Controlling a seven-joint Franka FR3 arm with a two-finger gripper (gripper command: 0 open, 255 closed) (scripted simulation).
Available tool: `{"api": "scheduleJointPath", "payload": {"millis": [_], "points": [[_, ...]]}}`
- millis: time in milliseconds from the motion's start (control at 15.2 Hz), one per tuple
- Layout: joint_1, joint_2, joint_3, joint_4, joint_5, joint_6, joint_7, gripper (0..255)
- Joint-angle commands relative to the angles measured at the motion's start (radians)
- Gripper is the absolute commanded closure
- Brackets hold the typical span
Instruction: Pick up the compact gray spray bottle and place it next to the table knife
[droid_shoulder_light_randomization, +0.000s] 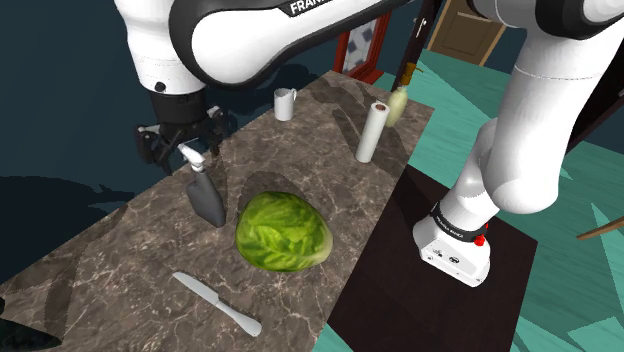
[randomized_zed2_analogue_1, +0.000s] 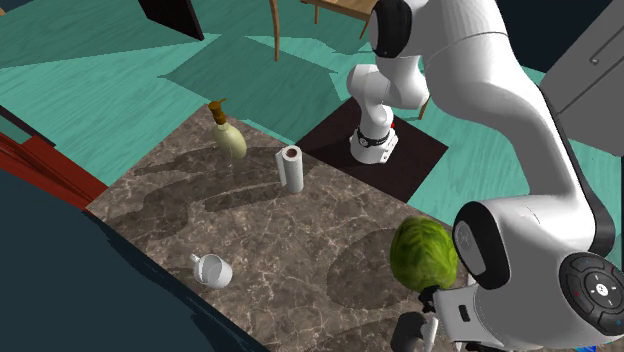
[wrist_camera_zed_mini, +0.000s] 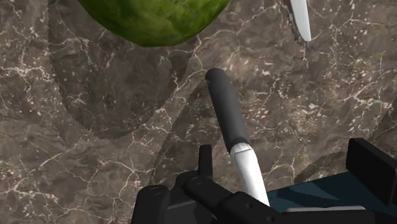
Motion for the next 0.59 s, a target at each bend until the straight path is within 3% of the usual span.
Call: {"api": "scheduleJointPath", "payload": {"millis": [0, 528], "points": [[-0.003, -0.025, 0.004, 0.026, 0.013, -0.05, -0.007, 0], [-0.004, -0.033, 0.005, 0.043, 0.017, -0.074, -0.01, 0]]}}
